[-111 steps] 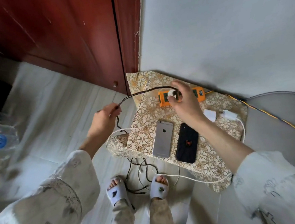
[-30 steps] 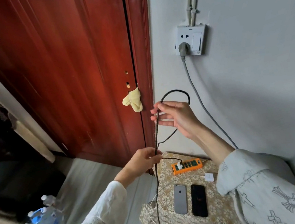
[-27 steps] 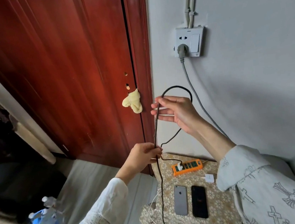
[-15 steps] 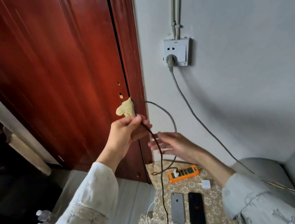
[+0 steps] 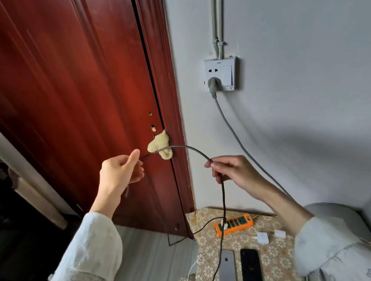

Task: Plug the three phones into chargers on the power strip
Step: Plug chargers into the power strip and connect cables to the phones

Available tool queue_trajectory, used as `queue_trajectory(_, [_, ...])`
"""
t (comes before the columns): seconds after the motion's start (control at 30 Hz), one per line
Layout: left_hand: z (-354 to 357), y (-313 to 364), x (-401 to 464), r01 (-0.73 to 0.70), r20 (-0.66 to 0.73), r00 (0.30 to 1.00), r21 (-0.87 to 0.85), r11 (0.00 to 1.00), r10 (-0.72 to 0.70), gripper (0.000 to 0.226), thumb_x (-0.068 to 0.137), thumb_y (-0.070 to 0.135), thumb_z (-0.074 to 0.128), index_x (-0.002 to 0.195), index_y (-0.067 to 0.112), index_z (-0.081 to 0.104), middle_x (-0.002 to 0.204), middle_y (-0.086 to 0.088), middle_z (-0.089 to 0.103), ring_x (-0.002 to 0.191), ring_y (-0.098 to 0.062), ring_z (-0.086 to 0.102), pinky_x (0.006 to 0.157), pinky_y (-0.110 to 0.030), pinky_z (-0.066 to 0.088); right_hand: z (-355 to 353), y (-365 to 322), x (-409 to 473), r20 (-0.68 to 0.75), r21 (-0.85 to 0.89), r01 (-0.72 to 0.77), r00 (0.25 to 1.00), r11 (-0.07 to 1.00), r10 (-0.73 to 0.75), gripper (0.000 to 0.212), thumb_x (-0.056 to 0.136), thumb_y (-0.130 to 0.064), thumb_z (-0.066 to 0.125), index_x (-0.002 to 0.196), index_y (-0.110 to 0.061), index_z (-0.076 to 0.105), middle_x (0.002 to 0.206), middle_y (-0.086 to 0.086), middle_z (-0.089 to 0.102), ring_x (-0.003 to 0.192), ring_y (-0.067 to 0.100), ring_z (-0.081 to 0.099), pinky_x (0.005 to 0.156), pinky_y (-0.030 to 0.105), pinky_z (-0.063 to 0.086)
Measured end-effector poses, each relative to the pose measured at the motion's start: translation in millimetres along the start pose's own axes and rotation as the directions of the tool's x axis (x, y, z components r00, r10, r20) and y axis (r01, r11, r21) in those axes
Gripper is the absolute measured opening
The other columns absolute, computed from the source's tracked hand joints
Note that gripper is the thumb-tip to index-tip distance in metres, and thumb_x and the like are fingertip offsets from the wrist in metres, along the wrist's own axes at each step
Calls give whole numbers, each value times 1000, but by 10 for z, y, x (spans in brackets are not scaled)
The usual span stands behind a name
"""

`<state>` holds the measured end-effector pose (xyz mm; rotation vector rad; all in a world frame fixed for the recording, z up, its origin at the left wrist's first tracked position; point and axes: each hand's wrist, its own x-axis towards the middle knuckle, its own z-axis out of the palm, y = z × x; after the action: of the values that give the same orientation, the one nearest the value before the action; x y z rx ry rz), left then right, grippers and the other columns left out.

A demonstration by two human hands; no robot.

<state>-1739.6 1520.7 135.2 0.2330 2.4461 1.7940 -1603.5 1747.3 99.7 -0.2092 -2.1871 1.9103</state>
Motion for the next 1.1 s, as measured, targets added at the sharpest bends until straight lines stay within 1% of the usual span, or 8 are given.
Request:
queue_trajectory(0.07, [19, 13, -51, -164, -53, 983, 184, 969, 177, 19, 81, 33, 65, 82, 14, 65, 75, -4, 66, 66, -17, 64, 67, -28, 54, 17, -142, 72, 27, -39, 37, 999, 999, -36, 26, 90, -6, 52, 81, -21, 71, 59, -7, 59, 52, 5, 54, 54, 18, 47])
queue_trajectory(0.17, [206, 96, -195, -453, 226, 890, 348, 821, 395, 36, 83, 21, 64, 117, 14, 57, 108, 3, 60, 100, -11, 55, 88, -25, 43, 122, -303, 174, 86, -181, 105, 992, 978, -90, 22, 90, -6, 52, 83, -18, 70, 62, -3, 60, 49, 4, 53, 53, 17, 47])
queue_trajectory(0.23, [346, 139, -280, -532, 358, 837, 357, 767, 414, 34, 85, 19, 61, 118, 15, 58, 112, 3, 61, 102, -10, 54, 91, -22, 40, 187, -369, 217, 102, -259, 141, 988, 955, -118, 20, 90, -8, 53, 83, -18, 69, 63, -2, 60, 49, 5, 54, 54, 19, 47])
queue_trajectory(0.4, [408, 147, -360, -462, 220, 881, 209, 862, 419, 12, 87, 9, 57, 84, 10, 69, 64, 2, 66, 64, -12, 64, 68, -23, 53, 185, -395, 203, 97, -213, 117, 990, 970, -98, 24, 88, -11, 55, 72, -22, 69, 59, -5, 62, 52, 5, 57, 56, 20, 50])
queue_trajectory(0.6, [403, 231, -311, -391, 87, 915, -50, 919, 394, 16, 88, 3, 54, 84, 7, 69, 63, -3, 67, 58, -10, 67, 62, -20, 58, 155, -215, 61, 186, 140, -79, 981, 987, 52, 10, 85, -12, 61, 80, -11, 70, 66, 0, 65, 64, 16, 61, 67, 27, 54])
queue_trajectory(0.77, [200, 286, -136, -245, -132, 969, -390, 888, 209, 23, 91, 8, 50, 77, 14, 67, 59, 2, 66, 57, -13, 68, 57, -21, 57, 46, 75, -103, 281, -52, -217, 934, 975, 222, 9, 85, -9, 60, 86, -10, 69, 72, 3, 66, 70, 12, 64, 77, 27, 55])
queue_trajectory(0.87, [74, 203, -9, -231, -186, 964, -241, 943, 189, 17, 92, 8, 47, 92, 7, 64, 67, -1, 63, 58, -12, 65, 59, -22, 55, -77, 133, -142, 81, -21, -211, 974, 977, 212, 13, 86, -6, 59, 84, -12, 71, 73, 5, 65, 64, 10, 64, 68, 22, 55])
queue_trajectory(1.1, [241, 197, -119, -371, 302, 905, 209, 905, 301, 22, 82, 20, 66, 102, 25, 57, 72, 3, 60, 53, -7, 52, 58, -23, 48, -66, -242, 62, -80, -93, 19, 996, 995, -27, 19, 86, -14, 60, 77, -25, 73, 58, -4, 61, 50, 8, 54, 53, 17, 47])
